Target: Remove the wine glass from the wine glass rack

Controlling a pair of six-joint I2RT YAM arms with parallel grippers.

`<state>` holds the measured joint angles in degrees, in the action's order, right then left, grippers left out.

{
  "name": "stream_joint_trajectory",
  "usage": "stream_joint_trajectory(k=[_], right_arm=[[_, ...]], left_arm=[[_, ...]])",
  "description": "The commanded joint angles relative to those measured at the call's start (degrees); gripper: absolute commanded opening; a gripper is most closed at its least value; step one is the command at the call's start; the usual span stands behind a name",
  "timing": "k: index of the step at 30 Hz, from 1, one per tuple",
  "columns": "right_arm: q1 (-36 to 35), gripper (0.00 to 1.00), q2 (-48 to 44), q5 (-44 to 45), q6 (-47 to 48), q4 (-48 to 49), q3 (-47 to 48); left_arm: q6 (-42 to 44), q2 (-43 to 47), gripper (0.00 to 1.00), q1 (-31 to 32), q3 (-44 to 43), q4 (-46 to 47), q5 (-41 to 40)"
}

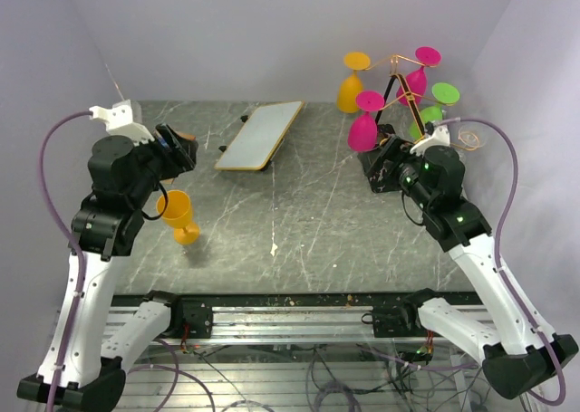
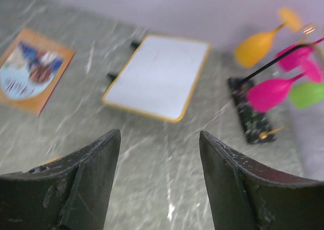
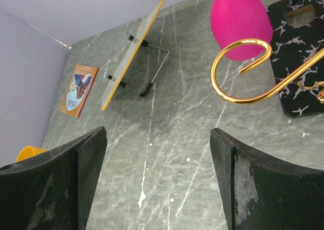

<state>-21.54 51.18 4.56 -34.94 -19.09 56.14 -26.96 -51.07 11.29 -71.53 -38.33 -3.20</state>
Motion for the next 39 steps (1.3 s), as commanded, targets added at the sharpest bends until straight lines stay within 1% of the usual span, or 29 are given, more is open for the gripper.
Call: stream_joint_trajectory(k=[1,5,8,12,16,20,24,26,28,33,39], right_arm=[[0.10,0.82,1.68,2.57,2.37,-7.33,6.76],[0.07,0.82,4.81,7.50,3.82,-11.66,12.09],[0.09,0.82,7.14,11.75,4.03,-12.00,14.92],[0.12,0.81,12.99,15.64,3.92,-13.54,21.12],[0.51,0.81,20.05,16.31,5.10,-14.14,28.38],[3.20,0.79,26.82,12.71,7.10,-11.66,34.18],[10.44,0.74,32.17,0.59,5.06,-8.58,37.37],[12.29,0.73,34.60,-4.14,4.31,-6.78,38.66],[13.26,0.72,36.91,-6.71,3.98,-5.34,40.02],[14.09,0.70,40.51,-7.86,2.49,-1.41,41.87],[15.49,0.68,43.05,-7.50,2.33,-0.54,43.47]], left_arm=[[1.71,0.96,0.74,-0.39,2.26,20.45,6.77],[4.74,1.47,0.75,-0.39,2.64,23.72,9.23],[8.01,2.74,0.75,-0.39,4.92,25.78,10.29],[13.73,5.61,0.75,1.81,8.04,26.27,7.01],[15.68,8.17,0.76,3.90,12.81,29.19,6.39],[17.62,9.60,0.76,6.54,13.79,27.02,3.67],[18.20,10.53,0.77,8.51,14.24,26.73,2.51],[18.29,10.60,0.77,9.18,14.25,26.72,2.54],[18.66,10.71,0.77,9.68,14.31,26.72,2.65],[18.76,10.82,0.77,10.48,14.50,26.59,1.90],[18.87,11.04,0.78,11.00,14.62,26.75,2.06]])
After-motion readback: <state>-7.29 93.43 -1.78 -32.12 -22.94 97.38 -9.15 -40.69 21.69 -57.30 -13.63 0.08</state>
